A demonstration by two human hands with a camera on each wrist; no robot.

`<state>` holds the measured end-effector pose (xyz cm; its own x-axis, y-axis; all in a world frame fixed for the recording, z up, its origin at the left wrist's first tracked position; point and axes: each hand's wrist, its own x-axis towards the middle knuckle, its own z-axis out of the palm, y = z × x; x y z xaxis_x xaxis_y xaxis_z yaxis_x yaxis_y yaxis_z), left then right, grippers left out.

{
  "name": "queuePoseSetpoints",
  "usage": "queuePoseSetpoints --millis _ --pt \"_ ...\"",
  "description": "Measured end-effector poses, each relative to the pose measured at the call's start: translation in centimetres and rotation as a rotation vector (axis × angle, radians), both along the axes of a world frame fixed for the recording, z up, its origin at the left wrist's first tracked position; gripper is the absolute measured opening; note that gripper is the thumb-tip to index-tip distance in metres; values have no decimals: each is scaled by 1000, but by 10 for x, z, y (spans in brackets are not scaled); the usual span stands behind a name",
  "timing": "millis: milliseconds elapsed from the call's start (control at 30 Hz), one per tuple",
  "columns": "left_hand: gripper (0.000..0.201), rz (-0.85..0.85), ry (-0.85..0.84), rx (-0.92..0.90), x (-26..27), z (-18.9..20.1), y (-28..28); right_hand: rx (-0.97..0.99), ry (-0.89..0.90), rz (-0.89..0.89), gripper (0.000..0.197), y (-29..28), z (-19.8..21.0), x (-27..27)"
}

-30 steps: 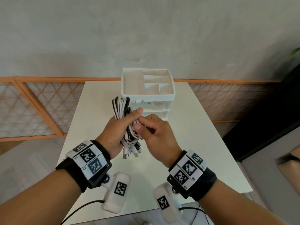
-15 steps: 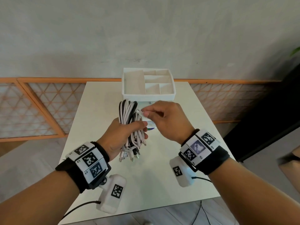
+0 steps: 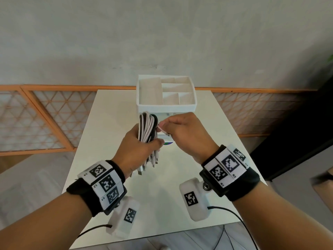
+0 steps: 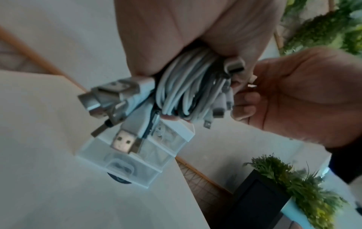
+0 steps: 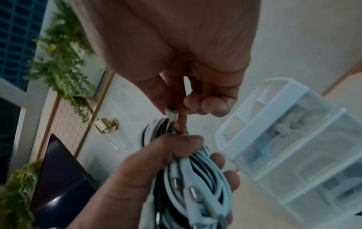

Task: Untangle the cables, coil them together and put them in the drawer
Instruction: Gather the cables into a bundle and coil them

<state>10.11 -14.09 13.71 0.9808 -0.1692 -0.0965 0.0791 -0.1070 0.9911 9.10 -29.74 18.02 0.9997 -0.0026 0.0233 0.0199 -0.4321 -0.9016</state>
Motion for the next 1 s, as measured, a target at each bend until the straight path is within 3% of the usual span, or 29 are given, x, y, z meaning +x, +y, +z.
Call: queuePoseSetpoints --millis 133,267,467,600,633,700,767,933,1000 --pt "31 -45 -11 24 4 0 4 52 18 46 12 6 0 -5" --pt "47 -219 -53 30 5 2 8 286 127 33 13 4 -3 -4" --pt "52 -435 -56 -66 7 11 13 519 206 49 7 2 -7 -5" --pt "82 -353 46 -129 6 11 11 598 192 104 8 1 -11 -5" --pt "78 -304 88 -164 6 9 10 622 193 135 11 0 -12 -6" --pt "48 -206 159 -263 7 8 10 613 184 196 18 0 -14 -9" --pt "31 -173 200 -327 7 8 10 563 150 208 24 1 -14 -11" --pt "26 -131 241 -470 9 7 12 549 79 -101 25 0 -20 -2" --pt "27 -150 236 -494 8 9 11 517 161 3 41 6 -24 -2"
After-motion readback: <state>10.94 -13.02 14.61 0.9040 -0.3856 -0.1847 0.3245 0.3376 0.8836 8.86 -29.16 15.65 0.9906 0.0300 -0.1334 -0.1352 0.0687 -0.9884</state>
